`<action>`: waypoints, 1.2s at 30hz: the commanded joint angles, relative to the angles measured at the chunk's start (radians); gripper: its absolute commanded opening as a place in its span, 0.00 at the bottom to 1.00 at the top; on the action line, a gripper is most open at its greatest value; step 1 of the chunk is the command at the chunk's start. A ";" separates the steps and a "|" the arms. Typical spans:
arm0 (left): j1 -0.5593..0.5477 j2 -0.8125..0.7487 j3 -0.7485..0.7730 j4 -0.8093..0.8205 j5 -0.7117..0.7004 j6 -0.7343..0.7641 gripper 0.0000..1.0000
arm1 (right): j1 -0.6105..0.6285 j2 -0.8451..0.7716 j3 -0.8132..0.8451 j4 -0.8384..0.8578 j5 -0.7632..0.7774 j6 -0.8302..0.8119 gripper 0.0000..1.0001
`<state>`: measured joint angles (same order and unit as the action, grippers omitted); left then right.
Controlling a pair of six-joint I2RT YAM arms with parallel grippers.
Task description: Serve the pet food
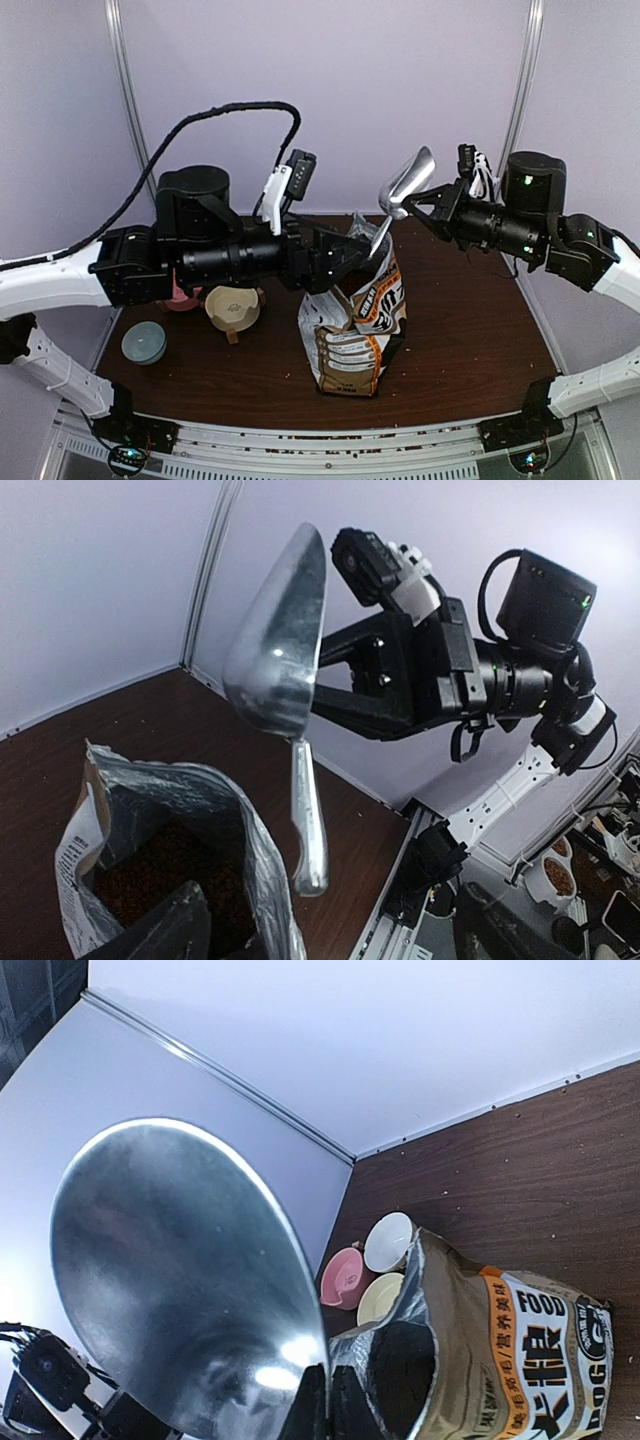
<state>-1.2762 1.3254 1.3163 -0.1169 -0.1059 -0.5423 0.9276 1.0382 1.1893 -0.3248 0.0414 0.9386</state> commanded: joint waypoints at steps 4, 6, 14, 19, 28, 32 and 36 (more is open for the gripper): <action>-0.002 0.046 0.032 0.015 0.016 -0.093 0.87 | 0.093 0.105 0.116 0.036 0.121 -0.071 0.00; -0.002 0.054 0.034 0.009 0.012 -0.106 0.87 | 0.103 0.120 0.130 0.032 0.123 -0.076 0.00; -0.002 0.075 0.055 -0.004 -0.002 -0.114 0.57 | 0.120 0.141 0.147 0.037 0.113 -0.081 0.00; 0.006 0.083 0.070 -0.024 -0.021 -0.125 0.50 | 0.125 0.148 0.156 0.034 0.110 -0.087 0.00; 0.018 0.094 0.070 -0.040 -0.015 -0.165 0.20 | 0.133 0.157 0.162 0.022 0.110 -0.097 0.00; 0.031 0.095 0.069 -0.058 -0.009 -0.189 0.08 | 0.138 0.155 0.160 0.011 0.105 -0.106 0.00; 0.045 0.087 0.057 -0.074 -0.006 -0.213 0.00 | 0.137 0.140 0.133 0.011 0.074 -0.125 0.00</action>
<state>-1.2629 1.4151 1.3571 -0.1886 -0.0811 -0.6975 1.0561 1.1999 1.3193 -0.3180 0.1310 0.8631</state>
